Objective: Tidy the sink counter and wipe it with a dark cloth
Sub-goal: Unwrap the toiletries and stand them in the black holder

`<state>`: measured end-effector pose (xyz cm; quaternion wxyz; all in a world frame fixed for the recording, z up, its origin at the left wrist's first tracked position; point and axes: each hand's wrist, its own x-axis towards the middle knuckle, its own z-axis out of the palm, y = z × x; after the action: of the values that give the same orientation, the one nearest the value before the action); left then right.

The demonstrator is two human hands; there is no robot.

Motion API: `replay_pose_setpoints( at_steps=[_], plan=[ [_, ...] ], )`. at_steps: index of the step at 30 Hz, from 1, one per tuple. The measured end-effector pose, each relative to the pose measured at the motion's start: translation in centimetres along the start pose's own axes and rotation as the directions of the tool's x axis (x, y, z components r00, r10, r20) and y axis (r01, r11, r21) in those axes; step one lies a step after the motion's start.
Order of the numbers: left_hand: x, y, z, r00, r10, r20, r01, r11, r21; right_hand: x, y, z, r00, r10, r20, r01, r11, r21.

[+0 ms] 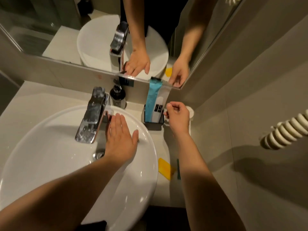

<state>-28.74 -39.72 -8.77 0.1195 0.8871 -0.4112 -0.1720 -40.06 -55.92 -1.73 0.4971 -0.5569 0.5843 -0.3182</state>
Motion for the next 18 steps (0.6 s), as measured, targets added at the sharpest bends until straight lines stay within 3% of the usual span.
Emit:
replay_pose_setpoints(
  at_steps=[4, 8, 12, 18],
  plan=[
    [0.1, 0.2, 0.0, 1.000, 0.000, -0.007, 0.001, 1.000, 0.029, -2.5, 2.0, -3.4, 0.999, 0.015, 0.046, -0.005, 0.976, -0.218],
    [0.2, 0.2, 0.0, 1.000, 0.002, -0.023, -0.001, 1.000, 0.028, -5.4, 5.7, -5.9, 0.959, 0.219, 0.182, -0.095, 0.849, -0.520],
    [0.4, 0.0, 0.1, 0.999, 0.009, -0.044, -0.008, 0.999, 0.032, -8.1, 8.7, -6.2, 0.901, 0.362, 0.239, -0.105, 0.715, -0.691],
    [0.6, -0.1, 0.1, 0.999, 0.006, -0.044, -0.004, 0.999, 0.042, -10.1, 10.0, -4.5, 0.908, 0.305, 0.288, 0.050, 0.603, -0.796]
  ],
)
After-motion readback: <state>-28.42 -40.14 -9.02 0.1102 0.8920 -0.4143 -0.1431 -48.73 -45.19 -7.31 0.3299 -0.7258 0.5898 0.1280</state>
